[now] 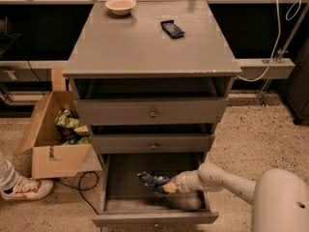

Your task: Place blue chip bag into bottom drawer

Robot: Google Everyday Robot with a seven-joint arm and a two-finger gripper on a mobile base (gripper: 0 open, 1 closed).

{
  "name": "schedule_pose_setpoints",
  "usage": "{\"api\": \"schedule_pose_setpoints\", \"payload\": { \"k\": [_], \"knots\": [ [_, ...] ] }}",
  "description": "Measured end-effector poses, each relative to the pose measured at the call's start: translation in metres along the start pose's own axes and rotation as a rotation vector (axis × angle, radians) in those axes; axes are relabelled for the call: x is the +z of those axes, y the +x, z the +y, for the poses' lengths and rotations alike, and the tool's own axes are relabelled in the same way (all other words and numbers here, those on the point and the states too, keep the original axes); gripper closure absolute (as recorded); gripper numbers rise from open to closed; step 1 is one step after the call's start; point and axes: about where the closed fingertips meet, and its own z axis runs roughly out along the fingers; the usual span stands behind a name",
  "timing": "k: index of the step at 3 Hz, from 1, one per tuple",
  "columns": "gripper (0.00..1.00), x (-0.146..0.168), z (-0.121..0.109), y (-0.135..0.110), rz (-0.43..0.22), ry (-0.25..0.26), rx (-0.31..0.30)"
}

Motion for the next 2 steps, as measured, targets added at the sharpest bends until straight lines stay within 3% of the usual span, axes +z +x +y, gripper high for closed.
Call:
{"api": "schedule_pose_setpoints", "payload": {
  "k": [2],
  "knots": [
    [0.35, 0.0093, -0.0196, 0.0096, -0.051, 0.018, 0.061]
  ]
}}
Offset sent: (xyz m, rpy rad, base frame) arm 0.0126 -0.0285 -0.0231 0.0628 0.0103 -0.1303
